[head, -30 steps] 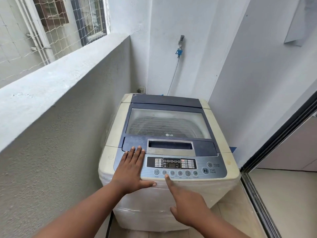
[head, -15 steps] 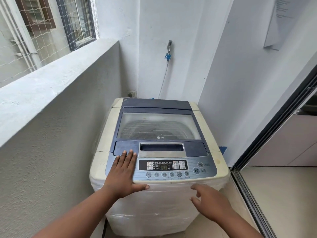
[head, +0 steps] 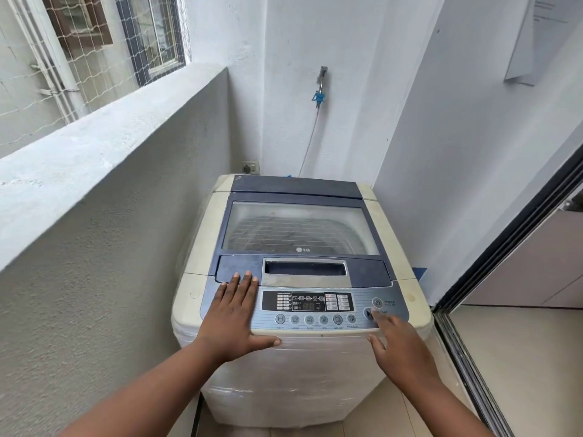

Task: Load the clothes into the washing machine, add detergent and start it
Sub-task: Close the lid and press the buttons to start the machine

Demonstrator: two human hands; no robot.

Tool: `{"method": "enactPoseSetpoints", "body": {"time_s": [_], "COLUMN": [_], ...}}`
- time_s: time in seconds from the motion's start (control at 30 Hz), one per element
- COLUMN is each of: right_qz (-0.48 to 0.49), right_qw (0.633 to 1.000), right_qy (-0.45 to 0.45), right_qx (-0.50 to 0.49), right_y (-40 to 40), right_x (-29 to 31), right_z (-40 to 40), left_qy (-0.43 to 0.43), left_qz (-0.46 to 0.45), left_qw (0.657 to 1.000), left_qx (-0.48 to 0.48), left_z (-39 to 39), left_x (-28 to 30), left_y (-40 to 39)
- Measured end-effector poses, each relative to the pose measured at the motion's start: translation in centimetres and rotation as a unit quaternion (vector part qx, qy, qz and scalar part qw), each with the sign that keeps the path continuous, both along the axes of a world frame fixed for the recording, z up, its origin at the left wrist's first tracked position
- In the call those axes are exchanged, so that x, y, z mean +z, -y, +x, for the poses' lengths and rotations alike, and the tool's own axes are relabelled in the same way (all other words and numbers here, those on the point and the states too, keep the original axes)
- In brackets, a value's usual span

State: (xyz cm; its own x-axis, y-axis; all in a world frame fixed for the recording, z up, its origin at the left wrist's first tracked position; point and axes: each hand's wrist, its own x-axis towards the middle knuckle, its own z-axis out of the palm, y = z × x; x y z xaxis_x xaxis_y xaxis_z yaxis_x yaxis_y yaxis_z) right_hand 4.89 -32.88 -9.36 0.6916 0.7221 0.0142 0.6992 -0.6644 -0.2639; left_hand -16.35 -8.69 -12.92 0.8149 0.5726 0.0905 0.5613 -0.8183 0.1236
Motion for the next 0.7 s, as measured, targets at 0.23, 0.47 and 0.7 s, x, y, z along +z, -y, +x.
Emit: {"method": "enactPoseSetpoints", "body": {"time_s": [0.23,0.47,0.7], "right_qz": [-0.017,-0.092,-0.193], "right_qw": [0.999,0.991,0.976], "right_qy": [0.039,0.081,0.077], "right_qx": [0.028,0.059,0.064], "right_y": [0.3,-1.3,-2.9], "right_x": [-1.0,0.8,3.0], "right_z": [0.3,2.0,2.4], "left_qy": [-0.012,-0.016,-0.02], "left_qz": [-0.001,-0.012,-0.042], "left_qw": [1.0,1.0,0.999], "left_qx": [-0.003,-0.004,-0.002], "left_z": [0.0,0.1,0.0], "left_x": [-0.2,-0.3,0.1], "left_y": [-0.2,0.0,0.2]}}
